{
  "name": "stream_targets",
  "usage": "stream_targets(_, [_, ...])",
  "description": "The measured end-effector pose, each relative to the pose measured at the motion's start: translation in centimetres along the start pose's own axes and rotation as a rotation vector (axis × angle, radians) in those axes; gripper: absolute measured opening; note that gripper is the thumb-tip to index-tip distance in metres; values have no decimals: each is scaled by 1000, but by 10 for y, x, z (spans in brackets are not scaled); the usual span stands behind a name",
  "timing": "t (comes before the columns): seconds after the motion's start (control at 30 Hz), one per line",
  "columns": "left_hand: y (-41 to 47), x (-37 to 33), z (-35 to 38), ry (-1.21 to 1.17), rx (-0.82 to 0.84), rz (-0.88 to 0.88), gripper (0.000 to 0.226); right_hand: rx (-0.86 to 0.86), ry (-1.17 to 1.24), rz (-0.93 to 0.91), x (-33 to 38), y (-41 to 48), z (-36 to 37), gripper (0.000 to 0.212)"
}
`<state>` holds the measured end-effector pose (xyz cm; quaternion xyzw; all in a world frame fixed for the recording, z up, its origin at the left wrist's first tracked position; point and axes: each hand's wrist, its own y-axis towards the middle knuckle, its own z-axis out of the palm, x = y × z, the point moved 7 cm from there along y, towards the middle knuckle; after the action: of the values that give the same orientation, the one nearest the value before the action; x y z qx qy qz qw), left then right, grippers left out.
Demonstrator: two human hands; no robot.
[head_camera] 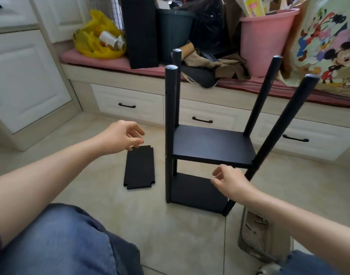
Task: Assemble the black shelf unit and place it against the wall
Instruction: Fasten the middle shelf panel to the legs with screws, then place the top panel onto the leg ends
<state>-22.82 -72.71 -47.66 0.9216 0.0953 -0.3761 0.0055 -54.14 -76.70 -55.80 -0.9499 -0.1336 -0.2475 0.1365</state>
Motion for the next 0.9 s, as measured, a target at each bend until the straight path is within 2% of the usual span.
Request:
stream_targets(0.27, [12,114,11,-45,38,-162,4,211,-3,-90,69,48,110,25])
stream_targets(0.53, [34,249,70,-79,-87,-302,7,413,67,-20,85,101,232,34])
stream_targets(0.67, [44,298,104,59,-84,-307,20,451,63,59,82,134,279,42])
stream_targets(0.73, [49,316,123,207,-35,-277,28,458,72,96,82,149,298,49])
stream_targets(0.83, [57,327,153,506,40,-111,34,451,76,142,80,172,322,54])
stream_targets(0.9, [64,341,171,597,44,-40,39,424,93,188,74,188,333,51])
